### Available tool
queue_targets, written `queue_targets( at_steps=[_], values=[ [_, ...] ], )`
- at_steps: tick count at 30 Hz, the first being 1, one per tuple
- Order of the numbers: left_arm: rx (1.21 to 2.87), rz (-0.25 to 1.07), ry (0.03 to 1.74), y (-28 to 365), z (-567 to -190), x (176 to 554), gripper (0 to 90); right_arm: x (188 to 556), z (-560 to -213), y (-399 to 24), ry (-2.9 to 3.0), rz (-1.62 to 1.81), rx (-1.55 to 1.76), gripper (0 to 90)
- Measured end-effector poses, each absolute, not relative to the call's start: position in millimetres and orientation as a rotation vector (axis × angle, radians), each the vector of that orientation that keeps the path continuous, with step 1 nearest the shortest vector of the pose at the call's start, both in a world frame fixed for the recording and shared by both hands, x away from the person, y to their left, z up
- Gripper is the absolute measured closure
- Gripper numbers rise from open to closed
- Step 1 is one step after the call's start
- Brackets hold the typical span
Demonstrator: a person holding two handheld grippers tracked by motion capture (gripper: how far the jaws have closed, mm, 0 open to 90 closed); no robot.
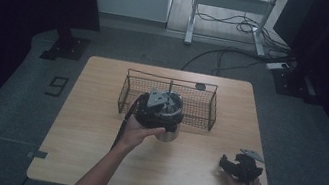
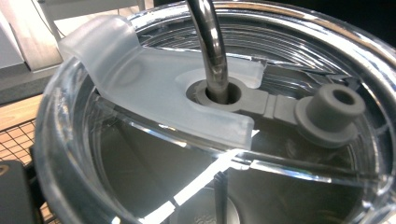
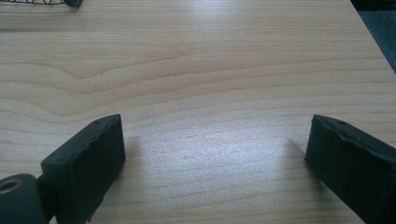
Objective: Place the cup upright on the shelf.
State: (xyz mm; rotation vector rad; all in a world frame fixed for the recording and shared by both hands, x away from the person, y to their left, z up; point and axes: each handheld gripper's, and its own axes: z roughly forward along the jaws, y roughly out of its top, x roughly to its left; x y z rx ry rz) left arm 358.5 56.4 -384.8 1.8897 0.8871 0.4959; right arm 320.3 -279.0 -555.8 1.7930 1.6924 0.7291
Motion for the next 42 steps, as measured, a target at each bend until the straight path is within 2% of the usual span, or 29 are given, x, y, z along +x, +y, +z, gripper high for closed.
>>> queue_targets(
  at_steps=[24, 42],
  values=[
    [1.878, 0.526, 0.914, 61.7, -358.1, 386.6, 4.0, 320.4, -556.2, -279.2, 1.687, 0.733, 1.790, 5.1],
    [1.885, 0.543, 0.940, 53.6, -356.5, 411.8, 4.1, 320.4, -556.3, -279.1, 1.685, 0.735, 1.789, 5.3]
  ],
)
